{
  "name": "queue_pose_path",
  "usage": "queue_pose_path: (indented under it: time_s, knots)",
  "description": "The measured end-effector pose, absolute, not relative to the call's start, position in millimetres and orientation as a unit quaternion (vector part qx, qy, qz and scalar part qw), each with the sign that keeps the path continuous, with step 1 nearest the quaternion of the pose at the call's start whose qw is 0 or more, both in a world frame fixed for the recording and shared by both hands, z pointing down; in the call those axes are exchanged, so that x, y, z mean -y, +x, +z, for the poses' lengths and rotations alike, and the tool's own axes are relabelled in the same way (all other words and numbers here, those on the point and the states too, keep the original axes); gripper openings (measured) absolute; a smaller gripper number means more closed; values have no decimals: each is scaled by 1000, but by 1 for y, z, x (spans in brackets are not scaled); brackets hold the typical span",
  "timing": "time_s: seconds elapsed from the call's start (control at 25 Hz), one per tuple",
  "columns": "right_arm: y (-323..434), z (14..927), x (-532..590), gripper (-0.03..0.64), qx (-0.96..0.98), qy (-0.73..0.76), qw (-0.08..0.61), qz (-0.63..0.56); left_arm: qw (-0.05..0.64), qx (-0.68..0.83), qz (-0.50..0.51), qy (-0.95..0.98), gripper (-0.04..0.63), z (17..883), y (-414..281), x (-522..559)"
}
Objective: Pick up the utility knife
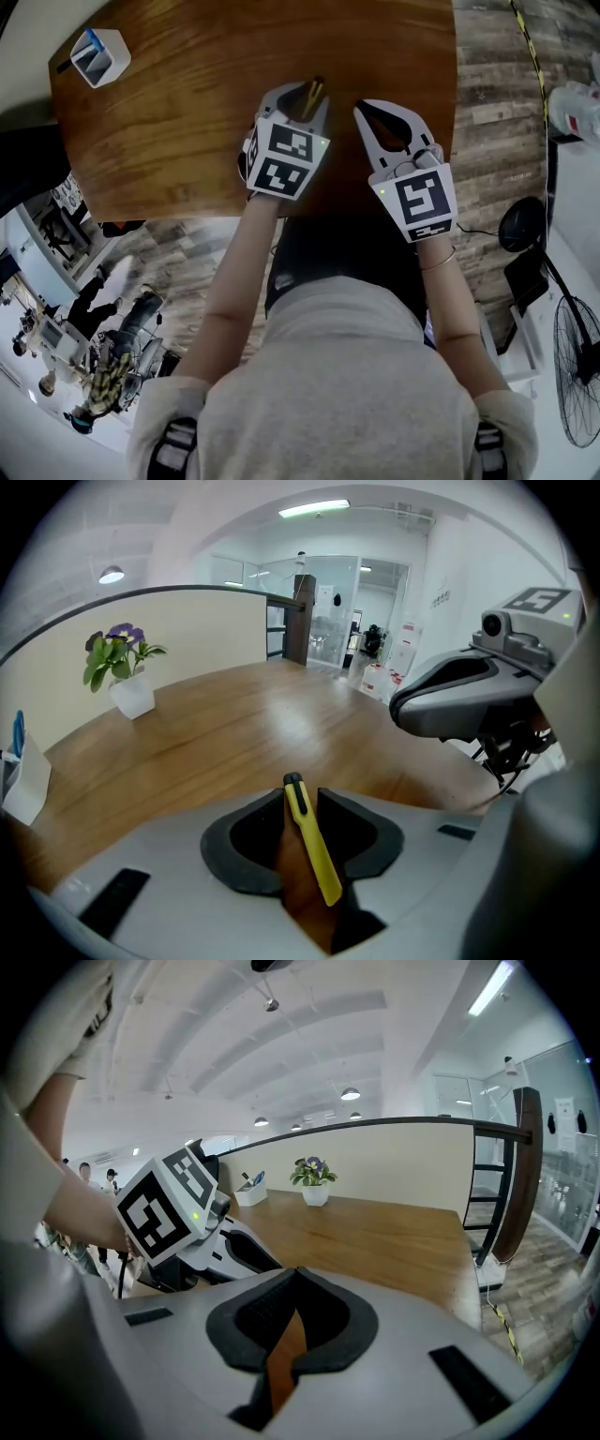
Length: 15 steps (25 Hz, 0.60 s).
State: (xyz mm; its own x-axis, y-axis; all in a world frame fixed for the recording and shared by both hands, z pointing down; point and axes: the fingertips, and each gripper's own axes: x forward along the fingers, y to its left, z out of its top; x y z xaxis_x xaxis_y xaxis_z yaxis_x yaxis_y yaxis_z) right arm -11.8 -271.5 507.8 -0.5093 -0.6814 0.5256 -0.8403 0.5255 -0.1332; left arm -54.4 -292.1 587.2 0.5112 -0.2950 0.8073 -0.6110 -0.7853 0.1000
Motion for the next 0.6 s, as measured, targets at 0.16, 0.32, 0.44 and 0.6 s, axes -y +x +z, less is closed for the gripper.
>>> queue_pose_path:
  time_s: [0.16, 0.32, 0.44, 0.6]
  knots:
    - [-7, 508, 272, 12, 847, 450, 208, 190, 195, 272, 413, 847, 104, 587, -54, 293]
    - [-3, 508, 270, 12, 847, 450, 210, 190, 197, 274, 410, 847, 77, 587, -52, 292]
    - [-1, 509, 271, 12, 845, 453, 208, 191, 200, 274, 410, 847, 75, 588, -53, 293]
    - [1, 507, 271, 12, 846, 454, 207, 189, 204, 275, 408, 846, 74, 587, -53, 293]
